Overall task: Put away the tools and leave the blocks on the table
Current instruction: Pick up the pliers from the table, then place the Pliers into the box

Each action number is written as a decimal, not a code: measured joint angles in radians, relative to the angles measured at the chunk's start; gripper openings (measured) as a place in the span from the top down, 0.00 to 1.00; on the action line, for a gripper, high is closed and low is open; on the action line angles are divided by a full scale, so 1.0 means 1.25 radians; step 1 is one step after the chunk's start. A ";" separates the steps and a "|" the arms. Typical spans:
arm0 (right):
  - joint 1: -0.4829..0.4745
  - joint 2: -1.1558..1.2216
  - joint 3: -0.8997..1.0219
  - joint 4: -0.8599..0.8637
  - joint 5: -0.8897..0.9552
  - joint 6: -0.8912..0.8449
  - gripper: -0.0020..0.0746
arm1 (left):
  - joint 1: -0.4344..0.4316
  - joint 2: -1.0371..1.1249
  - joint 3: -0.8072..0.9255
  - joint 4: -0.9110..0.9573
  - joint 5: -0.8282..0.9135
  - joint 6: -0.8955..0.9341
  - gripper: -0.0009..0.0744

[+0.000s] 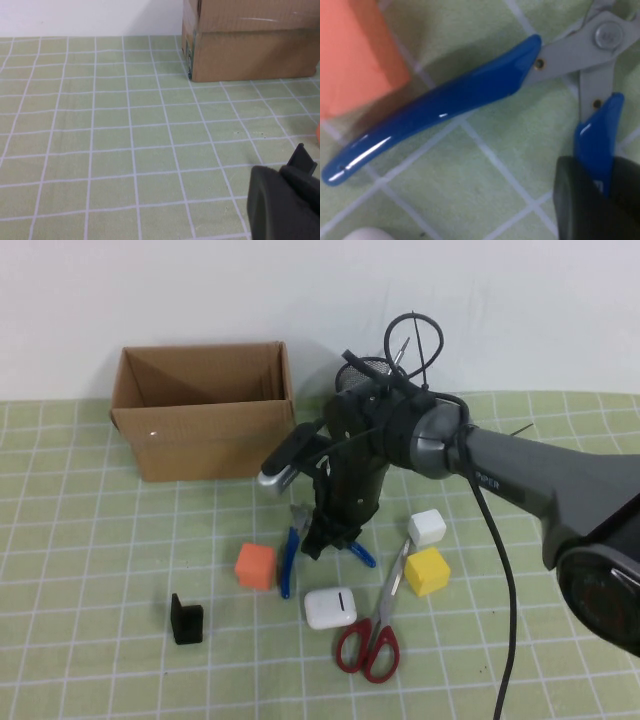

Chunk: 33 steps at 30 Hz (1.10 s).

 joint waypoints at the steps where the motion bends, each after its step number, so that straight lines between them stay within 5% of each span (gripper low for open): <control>1: 0.001 -0.004 0.000 -0.011 0.006 0.013 0.90 | 0.000 0.000 0.000 0.000 0.000 0.000 0.99; 11: 0.025 -0.186 0.005 -0.044 0.024 0.075 0.91 | 0.000 0.000 0.000 0.000 0.000 0.000 0.99; 26: 0.032 -0.140 0.005 -0.028 -0.755 0.078 0.91 | 0.000 0.000 0.000 0.000 0.000 0.000 0.99; 33: -0.008 -0.042 0.001 0.070 -0.891 0.079 0.91 | 0.000 0.000 0.000 0.000 0.000 0.000 0.99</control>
